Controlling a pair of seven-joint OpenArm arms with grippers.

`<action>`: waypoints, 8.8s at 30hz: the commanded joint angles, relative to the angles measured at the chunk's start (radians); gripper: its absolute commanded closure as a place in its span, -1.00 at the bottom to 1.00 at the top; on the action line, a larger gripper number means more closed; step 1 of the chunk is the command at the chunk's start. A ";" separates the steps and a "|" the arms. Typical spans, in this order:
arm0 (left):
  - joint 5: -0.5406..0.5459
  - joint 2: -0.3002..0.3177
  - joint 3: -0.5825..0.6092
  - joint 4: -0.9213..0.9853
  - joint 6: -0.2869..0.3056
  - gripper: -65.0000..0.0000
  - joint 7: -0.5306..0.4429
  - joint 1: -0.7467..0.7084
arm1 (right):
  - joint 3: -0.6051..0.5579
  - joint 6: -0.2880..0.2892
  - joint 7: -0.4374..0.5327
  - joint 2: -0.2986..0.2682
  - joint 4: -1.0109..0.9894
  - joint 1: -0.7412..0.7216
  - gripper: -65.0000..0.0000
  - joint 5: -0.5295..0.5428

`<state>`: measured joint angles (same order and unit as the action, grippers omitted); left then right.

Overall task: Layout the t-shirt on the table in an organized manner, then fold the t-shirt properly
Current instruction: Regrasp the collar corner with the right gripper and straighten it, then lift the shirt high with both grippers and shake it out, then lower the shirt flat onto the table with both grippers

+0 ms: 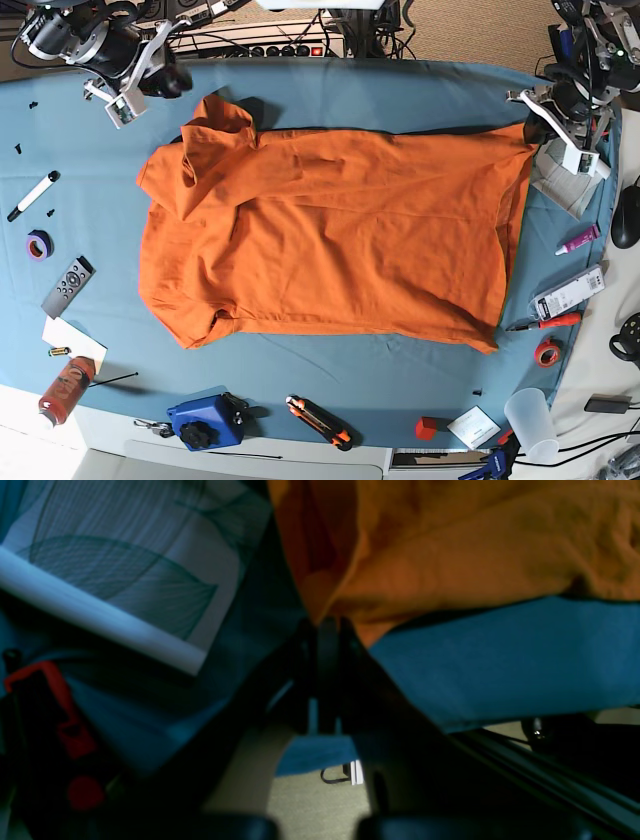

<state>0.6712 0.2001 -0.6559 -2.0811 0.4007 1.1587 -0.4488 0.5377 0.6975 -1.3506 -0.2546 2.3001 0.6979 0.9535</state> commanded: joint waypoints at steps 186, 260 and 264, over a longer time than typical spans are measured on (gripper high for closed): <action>-0.115 0.022 0.093 0.066 0.040 1.00 -0.350 0.406 | 0.169 0.001 0.409 -0.100 -0.076 -0.745 1.00 -0.303; 0.163 0.148 -0.087 0.299 0.047 1.00 0.104 0.296 | 0.181 0.001 -0.046 -0.088 -0.321 -0.566 1.00 0.126; 0.208 0.128 -0.154 0.299 0.072 1.00 0.097 0.224 | 0.254 0.001 -0.046 -0.070 -0.309 -0.465 1.00 0.209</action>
<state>0.8680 0.3084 -0.8017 -1.7660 0.4694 1.2751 -0.2310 0.7837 0.7006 -1.4212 -0.3069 1.9728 0.2401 1.1419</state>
